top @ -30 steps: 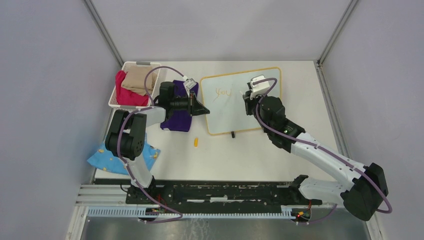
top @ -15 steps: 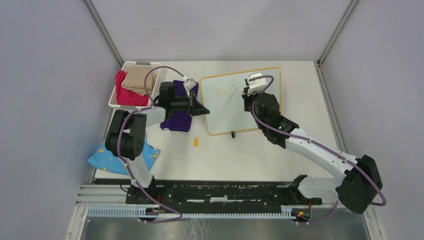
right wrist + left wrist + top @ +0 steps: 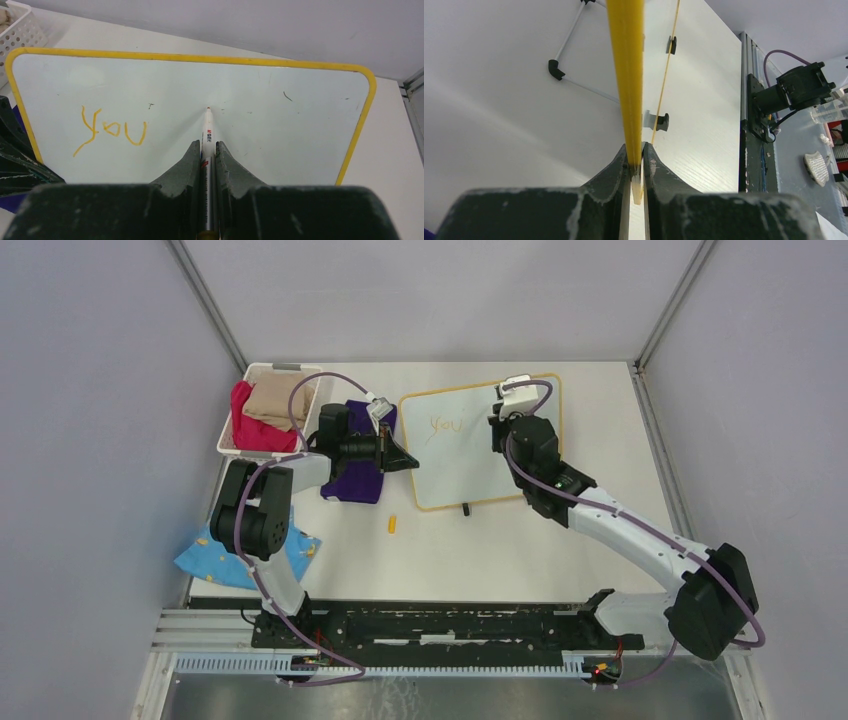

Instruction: Write a sentence on the whiteboard

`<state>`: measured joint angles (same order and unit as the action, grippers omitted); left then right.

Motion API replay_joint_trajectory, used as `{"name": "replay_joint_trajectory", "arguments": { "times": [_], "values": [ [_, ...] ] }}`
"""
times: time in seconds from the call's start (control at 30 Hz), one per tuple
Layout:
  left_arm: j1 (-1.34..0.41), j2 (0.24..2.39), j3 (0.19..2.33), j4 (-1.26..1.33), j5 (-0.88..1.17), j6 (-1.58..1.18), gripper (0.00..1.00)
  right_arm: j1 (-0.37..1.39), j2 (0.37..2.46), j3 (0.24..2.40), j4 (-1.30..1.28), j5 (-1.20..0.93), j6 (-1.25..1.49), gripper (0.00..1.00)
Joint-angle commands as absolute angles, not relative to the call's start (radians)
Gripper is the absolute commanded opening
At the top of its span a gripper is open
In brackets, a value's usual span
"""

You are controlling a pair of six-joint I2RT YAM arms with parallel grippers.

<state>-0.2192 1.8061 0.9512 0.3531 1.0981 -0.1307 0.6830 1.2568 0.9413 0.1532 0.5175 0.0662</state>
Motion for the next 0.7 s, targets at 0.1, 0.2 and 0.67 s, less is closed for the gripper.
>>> {"name": "replay_joint_trajectory", "arguments": {
  "times": [0.1,0.2,0.67],
  "values": [
    [-0.215,1.799,0.948,0.318,1.006,-0.055,0.02,0.67,1.284,1.005,0.17,0.527,0.076,0.0],
    [-0.216,1.799,0.95,0.318,1.006,-0.054,0.02,0.67,1.296,1.015,0.165,0.518,0.075,0.0],
    [-0.219,1.796,0.954,0.298,0.992,-0.04,0.02,0.668,1.313,0.995,0.143,0.419,0.081,0.0]
  ]
}}
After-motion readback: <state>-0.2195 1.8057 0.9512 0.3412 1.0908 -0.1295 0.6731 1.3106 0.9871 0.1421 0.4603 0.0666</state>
